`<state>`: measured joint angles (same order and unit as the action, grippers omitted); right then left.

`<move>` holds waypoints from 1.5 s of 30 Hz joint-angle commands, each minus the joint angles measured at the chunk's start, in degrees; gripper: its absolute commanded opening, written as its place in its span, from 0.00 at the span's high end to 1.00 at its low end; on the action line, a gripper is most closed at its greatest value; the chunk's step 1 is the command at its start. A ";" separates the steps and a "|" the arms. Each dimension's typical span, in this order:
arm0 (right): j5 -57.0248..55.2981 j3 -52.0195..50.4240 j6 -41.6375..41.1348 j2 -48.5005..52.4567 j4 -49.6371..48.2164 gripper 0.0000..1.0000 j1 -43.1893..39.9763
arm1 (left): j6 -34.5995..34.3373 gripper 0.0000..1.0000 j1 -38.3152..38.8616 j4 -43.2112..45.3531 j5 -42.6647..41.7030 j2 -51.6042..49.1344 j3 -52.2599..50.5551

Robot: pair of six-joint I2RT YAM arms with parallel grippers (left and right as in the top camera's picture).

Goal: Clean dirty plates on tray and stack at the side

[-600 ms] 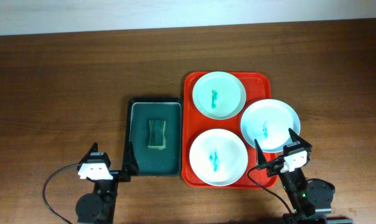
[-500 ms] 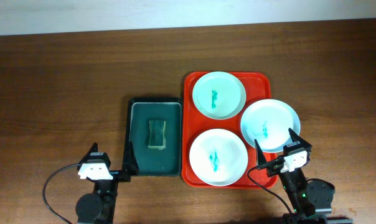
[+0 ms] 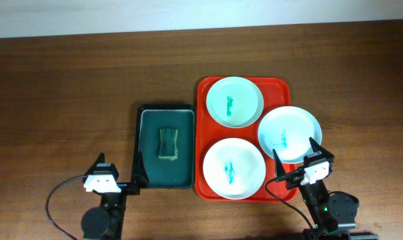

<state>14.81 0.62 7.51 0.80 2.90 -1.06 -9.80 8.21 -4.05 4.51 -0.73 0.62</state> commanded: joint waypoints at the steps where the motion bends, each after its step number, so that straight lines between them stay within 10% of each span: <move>1: -0.31 -0.31 -0.02 -0.33 0.31 0.02 0.31 | 1.14 0.00 -0.13 -0.24 0.70 0.33 -0.09; 35: -0.31 -0.31 -0.02 -0.33 0.31 0.02 0.31 | 1.11 0.01 -0.13 0.55 0.57 0.33 -0.09; 45: 1.88 -0.31 -3.91 -0.33 -0.20 0.02 0.31 | 1.11 0.01 -0.13 4.61 -16.81 0.31 -0.09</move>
<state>14.81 0.62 6.55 0.80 2.90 -1.06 -9.82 8.21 -2.70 -7.42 -0.73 0.62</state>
